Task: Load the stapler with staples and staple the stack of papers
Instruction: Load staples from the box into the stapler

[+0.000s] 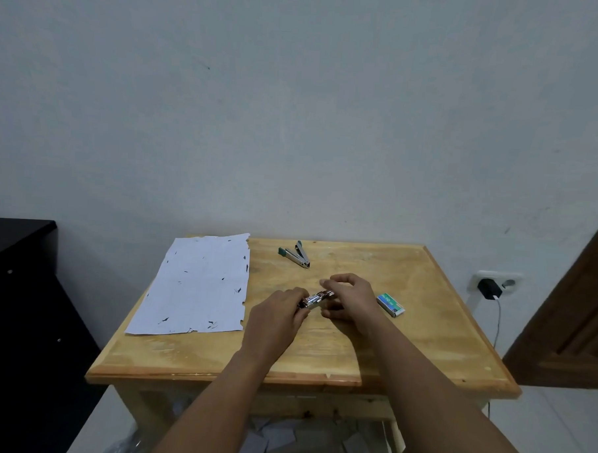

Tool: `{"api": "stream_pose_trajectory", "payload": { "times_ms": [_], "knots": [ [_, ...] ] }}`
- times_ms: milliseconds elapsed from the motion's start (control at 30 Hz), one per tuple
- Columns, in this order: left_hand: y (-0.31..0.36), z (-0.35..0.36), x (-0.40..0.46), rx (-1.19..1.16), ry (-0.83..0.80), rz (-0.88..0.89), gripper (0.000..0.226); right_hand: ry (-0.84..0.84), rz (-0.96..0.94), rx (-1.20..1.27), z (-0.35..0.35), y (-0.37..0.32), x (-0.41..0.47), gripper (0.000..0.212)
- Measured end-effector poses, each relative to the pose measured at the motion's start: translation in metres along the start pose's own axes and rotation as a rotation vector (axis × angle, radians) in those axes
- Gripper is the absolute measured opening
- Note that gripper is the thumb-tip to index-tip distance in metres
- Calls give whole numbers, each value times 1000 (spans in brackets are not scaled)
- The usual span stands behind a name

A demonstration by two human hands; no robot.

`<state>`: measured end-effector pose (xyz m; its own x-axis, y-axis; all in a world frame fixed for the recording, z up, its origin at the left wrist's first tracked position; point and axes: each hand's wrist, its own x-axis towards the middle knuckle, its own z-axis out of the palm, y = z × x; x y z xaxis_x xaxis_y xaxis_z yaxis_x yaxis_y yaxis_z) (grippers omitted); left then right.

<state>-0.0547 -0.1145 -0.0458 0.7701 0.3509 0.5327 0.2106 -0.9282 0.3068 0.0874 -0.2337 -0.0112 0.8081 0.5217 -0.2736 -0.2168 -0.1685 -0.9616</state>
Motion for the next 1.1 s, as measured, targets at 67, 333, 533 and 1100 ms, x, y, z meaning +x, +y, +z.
{"api": "stream_pose_trajectory", "payload": {
  "times_ms": [67, 333, 533, 1100],
  "knots": [
    [-2, 0, -1, -34, 7, 4, 30, 11, 1, 57, 0, -1, -4, 33],
    [13, -37, 5, -533, -14, -280, 34, 31, 97, 653, -5, 3, -14, 51],
    [28, -63, 29, -1160, -367, -725, 23, -126, 126, 1177, 9, 2, -28, 64],
    [32, -55, 22, -982, -325, -793, 19, 212, 46, 453, 7, -3, -6, 64]
  ]
}}
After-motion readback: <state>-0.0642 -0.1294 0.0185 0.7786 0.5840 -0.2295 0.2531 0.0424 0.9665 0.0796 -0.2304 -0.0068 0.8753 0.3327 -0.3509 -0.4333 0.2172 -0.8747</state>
